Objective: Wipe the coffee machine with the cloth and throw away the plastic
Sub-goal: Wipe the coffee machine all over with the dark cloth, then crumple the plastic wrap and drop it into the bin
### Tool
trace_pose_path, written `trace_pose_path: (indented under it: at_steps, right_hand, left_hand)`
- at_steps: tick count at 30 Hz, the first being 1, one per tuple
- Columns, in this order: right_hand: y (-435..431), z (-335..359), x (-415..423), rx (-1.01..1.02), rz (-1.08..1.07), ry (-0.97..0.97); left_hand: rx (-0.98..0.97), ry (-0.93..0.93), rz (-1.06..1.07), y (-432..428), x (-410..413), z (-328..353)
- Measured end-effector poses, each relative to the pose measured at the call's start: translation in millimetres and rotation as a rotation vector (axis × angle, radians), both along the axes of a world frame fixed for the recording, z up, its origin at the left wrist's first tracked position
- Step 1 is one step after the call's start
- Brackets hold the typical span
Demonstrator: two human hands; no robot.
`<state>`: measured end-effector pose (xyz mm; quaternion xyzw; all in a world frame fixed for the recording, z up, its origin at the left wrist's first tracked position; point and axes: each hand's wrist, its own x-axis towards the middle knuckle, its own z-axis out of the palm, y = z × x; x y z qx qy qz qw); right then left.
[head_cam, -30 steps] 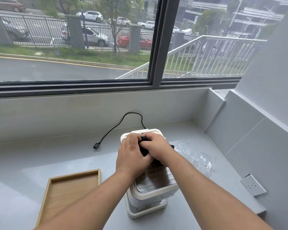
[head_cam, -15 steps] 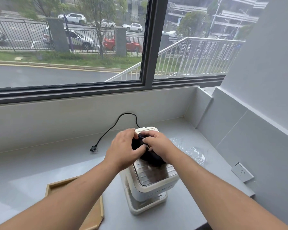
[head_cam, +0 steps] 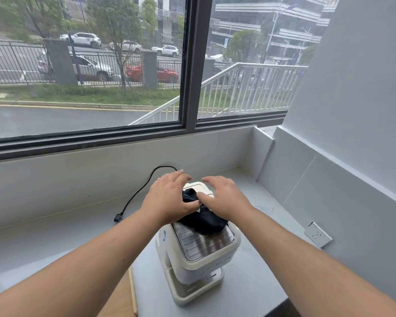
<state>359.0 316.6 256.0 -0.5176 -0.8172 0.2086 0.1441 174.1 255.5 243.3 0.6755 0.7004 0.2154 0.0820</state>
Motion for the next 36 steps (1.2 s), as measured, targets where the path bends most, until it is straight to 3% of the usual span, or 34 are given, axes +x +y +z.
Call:
trace_pose_path:
  at_steps: [8, 36]
  right_hand:
    - [6, 4, 24, 0.178, -0.030, -0.188]
    - [98, -14, 124, 0.257, -0.045, -0.222]
  left_hand:
    - [-0.029, 0.071, -0.026, 12, 10, 6]
    - [-0.058, 0.186, -0.018, 100, 102, -3]
